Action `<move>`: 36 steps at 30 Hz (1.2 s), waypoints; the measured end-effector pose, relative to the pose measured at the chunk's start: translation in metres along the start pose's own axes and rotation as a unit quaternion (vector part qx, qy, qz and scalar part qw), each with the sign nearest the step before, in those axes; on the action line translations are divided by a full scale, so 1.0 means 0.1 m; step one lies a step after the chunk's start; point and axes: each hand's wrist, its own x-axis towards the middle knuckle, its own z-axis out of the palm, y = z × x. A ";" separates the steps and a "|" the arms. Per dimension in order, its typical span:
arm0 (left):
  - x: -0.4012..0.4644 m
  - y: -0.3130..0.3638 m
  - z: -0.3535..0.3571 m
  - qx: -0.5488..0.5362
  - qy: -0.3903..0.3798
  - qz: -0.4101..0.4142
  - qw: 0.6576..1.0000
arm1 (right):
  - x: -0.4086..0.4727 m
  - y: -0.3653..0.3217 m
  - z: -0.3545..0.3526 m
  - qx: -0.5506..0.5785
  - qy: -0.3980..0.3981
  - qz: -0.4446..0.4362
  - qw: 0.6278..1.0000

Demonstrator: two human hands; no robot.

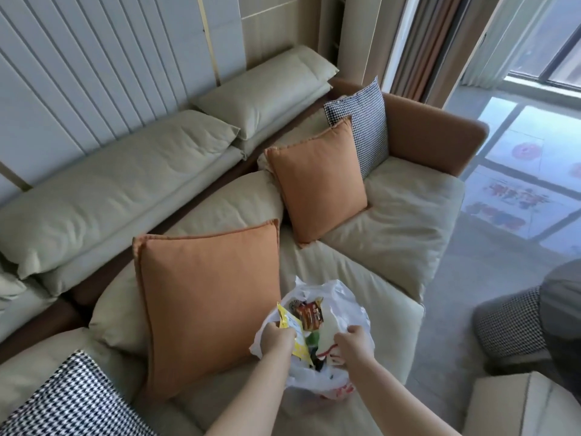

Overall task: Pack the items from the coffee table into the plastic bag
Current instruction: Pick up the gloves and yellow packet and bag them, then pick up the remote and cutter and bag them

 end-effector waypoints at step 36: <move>-2.26 -0.78 3.09 0.505 -0.319 0.271 0.755 | -0.25 2.78 -3.51 -0.209 0.137 0.067 0.966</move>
